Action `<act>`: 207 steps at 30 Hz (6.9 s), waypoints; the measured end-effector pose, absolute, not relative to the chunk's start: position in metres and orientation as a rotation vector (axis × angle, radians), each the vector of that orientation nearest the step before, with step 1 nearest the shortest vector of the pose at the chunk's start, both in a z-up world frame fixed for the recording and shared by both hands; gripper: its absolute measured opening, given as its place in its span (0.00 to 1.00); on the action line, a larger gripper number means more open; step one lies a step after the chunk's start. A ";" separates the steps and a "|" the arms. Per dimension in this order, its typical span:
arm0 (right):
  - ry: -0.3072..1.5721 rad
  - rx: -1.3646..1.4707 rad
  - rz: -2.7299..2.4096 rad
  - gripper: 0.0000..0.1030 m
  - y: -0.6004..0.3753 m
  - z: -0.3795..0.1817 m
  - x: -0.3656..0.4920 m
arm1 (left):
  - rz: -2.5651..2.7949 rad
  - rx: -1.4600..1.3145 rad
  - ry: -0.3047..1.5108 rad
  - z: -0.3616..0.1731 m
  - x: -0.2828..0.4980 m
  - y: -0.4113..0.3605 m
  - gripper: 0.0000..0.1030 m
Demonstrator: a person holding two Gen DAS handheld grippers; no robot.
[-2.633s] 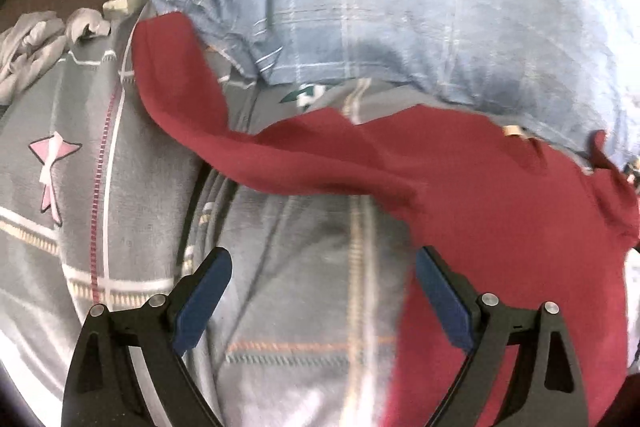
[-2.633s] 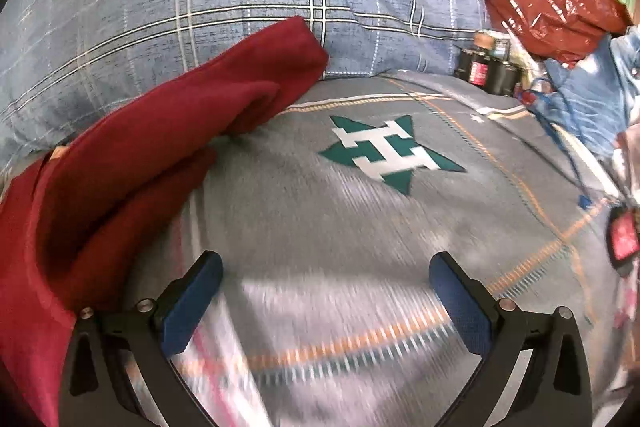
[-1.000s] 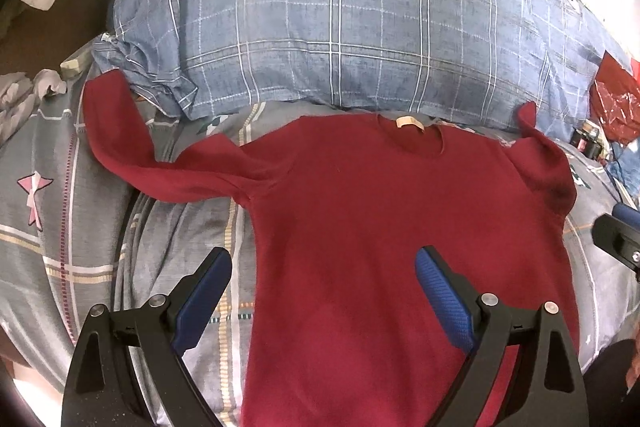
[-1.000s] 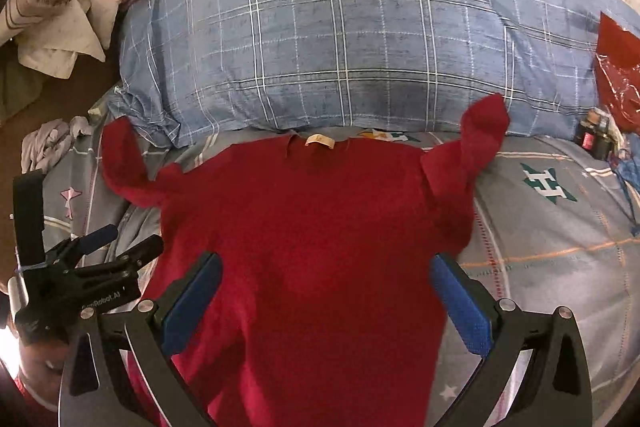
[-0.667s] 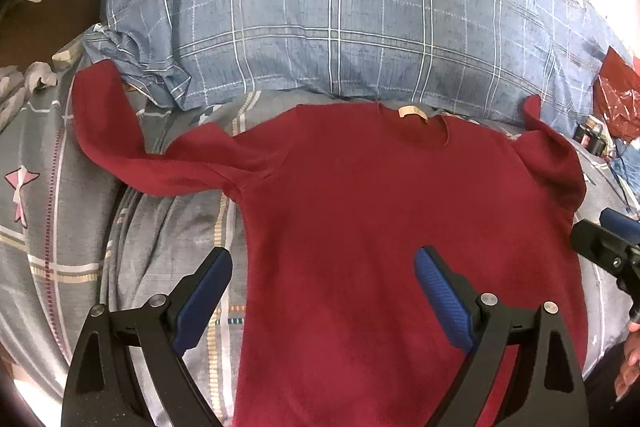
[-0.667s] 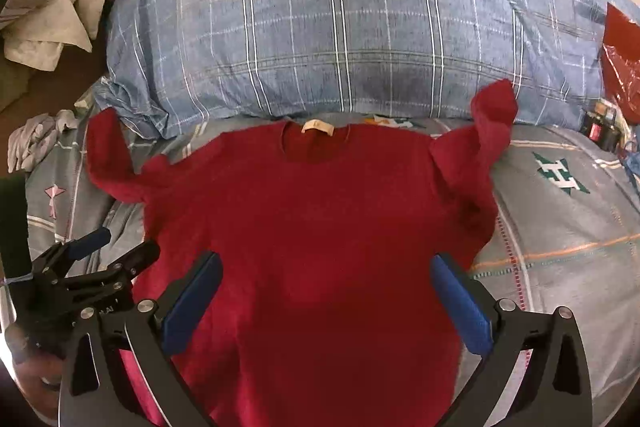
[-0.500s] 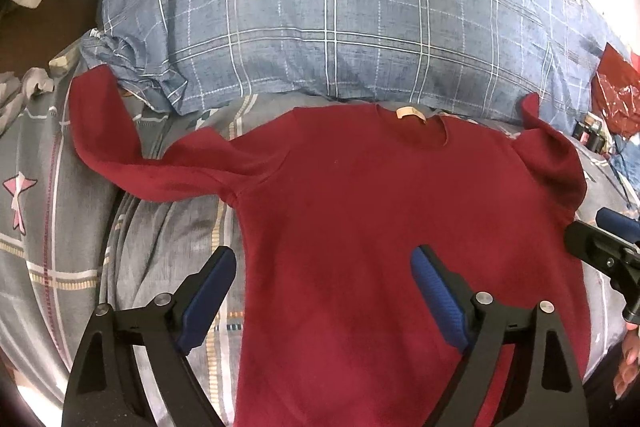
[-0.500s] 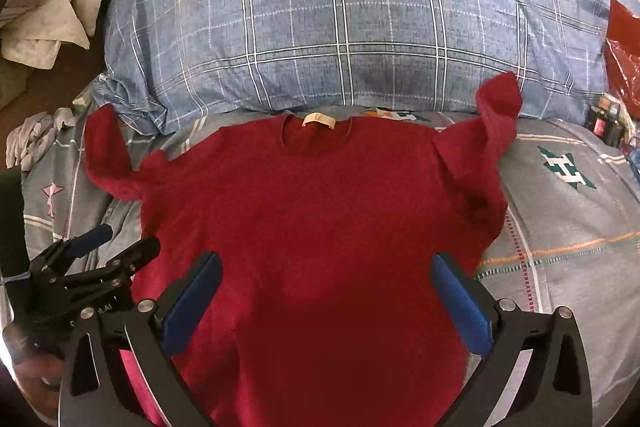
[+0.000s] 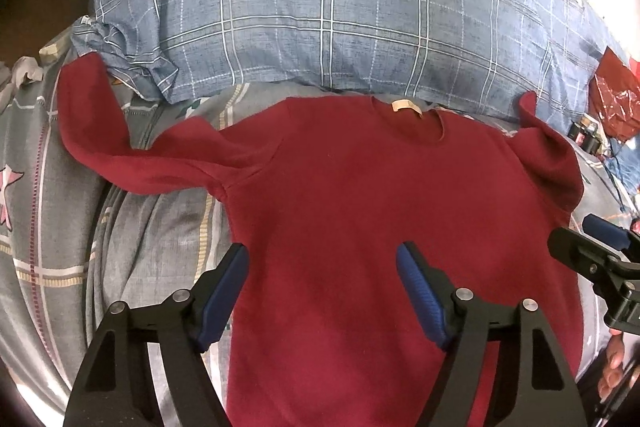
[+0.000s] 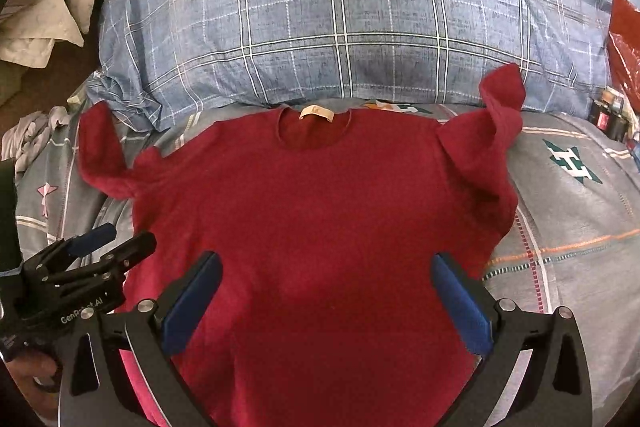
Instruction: Fold small clothes
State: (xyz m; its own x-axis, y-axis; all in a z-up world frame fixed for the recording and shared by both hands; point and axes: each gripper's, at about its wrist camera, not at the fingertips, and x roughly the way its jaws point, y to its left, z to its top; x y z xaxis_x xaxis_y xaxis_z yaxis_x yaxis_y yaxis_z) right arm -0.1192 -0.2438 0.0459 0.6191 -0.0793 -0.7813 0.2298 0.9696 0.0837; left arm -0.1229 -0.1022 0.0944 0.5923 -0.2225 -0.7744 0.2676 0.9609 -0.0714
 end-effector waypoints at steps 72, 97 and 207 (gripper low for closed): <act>0.960 0.088 -0.016 1.00 -0.160 -0.003 -0.024 | 0.010 -0.195 0.825 0.057 -0.052 0.010 0.73; 0.976 0.097 0.029 1.00 -0.152 -0.008 -0.019 | 0.205 -0.452 0.808 0.065 -0.014 0.088 0.74; 0.856 0.085 0.110 0.69 -0.233 0.041 0.027 | -0.287 -0.013 0.884 0.007 -0.024 -0.048 0.65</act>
